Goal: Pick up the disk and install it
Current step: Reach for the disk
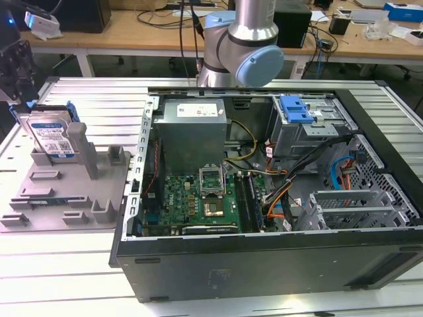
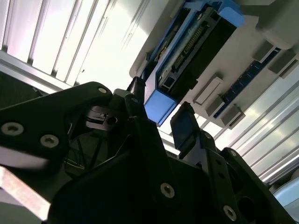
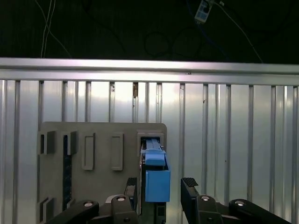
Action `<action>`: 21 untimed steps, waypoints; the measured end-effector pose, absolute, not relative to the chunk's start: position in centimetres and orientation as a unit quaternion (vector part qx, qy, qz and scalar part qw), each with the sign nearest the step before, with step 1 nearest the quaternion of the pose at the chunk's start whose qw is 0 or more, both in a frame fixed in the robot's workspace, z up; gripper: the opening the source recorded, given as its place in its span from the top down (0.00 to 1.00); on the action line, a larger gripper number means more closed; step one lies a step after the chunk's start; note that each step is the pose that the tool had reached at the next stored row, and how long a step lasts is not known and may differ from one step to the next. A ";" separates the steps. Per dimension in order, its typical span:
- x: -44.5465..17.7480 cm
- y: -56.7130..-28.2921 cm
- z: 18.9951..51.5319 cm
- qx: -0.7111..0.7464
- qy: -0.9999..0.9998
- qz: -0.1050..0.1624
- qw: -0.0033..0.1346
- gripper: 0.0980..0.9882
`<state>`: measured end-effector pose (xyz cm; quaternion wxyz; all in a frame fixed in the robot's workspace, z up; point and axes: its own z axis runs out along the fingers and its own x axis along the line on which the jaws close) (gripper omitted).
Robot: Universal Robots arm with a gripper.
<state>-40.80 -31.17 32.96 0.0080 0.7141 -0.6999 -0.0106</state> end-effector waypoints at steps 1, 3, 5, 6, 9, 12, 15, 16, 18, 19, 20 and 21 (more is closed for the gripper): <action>-40.8 -31.2 32.9 0.714 -0.700 -0.011 0.008 0.55; -40.8 -31.2 32.7 0.714 -0.700 -0.010 0.008 0.55; -40.9 -31.2 32.5 0.714 -0.700 -0.010 0.009 0.55; -40.9 -31.2 32.4 0.714 -0.700 -0.010 0.009 0.55; -40.9 -31.2 32.2 0.714 -0.700 -0.010 0.009 0.55; -40.9 -31.2 32.1 0.714 -0.700 -0.010 0.009 0.55; -40.9 -31.2 31.9 0.714 -0.700 -0.010 0.009 0.55; -40.9 -31.2 31.9 0.714 -0.700 -0.010 0.009 0.55; -40.9 -31.3 31.8 0.714 -0.700 -0.010 0.009 0.55; -40.9 -31.3 31.7 0.714 -0.700 -0.010 0.009 0.55; -40.9 -31.3 31.6 0.714 -0.700 -0.010 0.009 0.55; -40.9 -31.3 31.6 0.714 -0.700 -0.010 0.009 0.55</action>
